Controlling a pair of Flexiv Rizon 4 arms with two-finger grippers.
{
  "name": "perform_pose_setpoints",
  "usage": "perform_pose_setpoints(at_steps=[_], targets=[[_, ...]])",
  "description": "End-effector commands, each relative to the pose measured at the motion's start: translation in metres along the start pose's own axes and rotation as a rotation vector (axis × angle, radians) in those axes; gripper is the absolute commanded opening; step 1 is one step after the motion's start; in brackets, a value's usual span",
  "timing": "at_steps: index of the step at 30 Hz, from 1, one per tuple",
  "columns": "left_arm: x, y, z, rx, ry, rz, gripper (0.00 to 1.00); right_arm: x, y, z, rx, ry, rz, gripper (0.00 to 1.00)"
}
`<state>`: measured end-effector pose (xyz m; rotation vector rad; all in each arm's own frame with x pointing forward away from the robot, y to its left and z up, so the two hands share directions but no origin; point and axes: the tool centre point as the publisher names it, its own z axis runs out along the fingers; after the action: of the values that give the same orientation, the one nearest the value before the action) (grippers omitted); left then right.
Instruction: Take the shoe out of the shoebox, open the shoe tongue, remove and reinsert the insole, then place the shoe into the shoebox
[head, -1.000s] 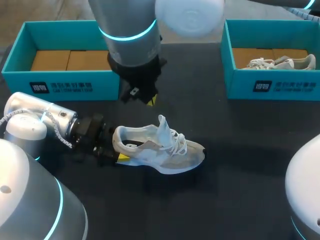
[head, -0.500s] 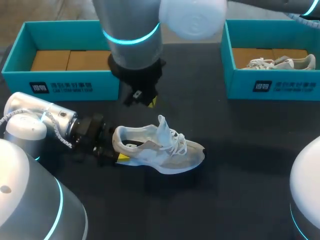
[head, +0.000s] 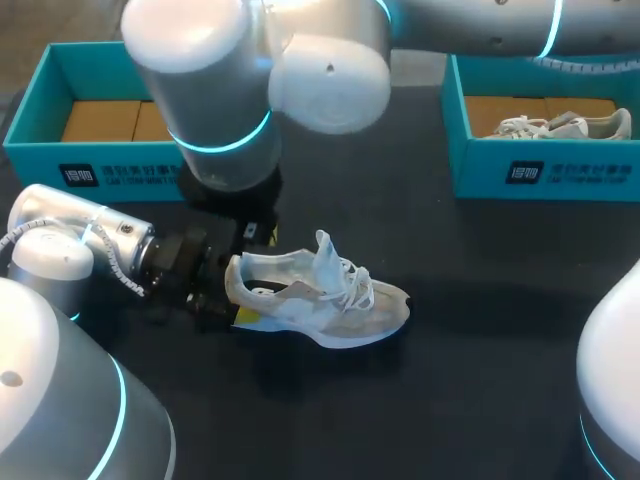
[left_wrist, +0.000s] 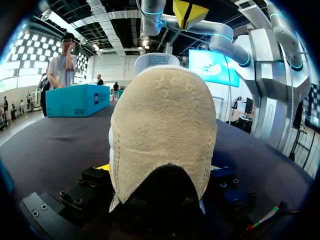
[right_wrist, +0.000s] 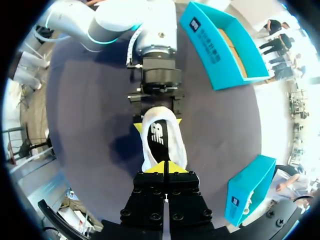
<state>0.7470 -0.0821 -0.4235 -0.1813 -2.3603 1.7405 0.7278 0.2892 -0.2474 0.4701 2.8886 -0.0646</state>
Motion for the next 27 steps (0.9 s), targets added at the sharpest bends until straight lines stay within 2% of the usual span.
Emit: perform_pose_setpoints(at_steps=[1, 14, 15, 16, 27], targets=[[0.001, 0.002, -0.001, -0.001, -0.001, 0.0, 0.0, -0.002, -0.006, 0.017, -0.023, 0.019, -0.003, 0.0], [0.001, 0.002, -0.001, -0.001, -0.001, 0.0, 0.0, -0.002, -0.006, 0.017, -0.023, 0.019, -0.003, 0.0], [0.001, 0.002, -0.001, -0.001, -0.001, 0.0, 0.0, -0.001, -0.001, 0.02, 0.021, 0.005, -0.029, 0.0], [0.001, 0.002, -0.001, -0.001, -0.001, 0.0, 0.0, -0.001, 0.001, 0.026, 0.029, 0.009, -0.03, 0.0], [0.001, 0.002, -0.001, -0.001, -0.001, 0.0, 0.0, 0.002, 0.007, 0.082, -0.044, 0.063, -0.072, 0.0]])
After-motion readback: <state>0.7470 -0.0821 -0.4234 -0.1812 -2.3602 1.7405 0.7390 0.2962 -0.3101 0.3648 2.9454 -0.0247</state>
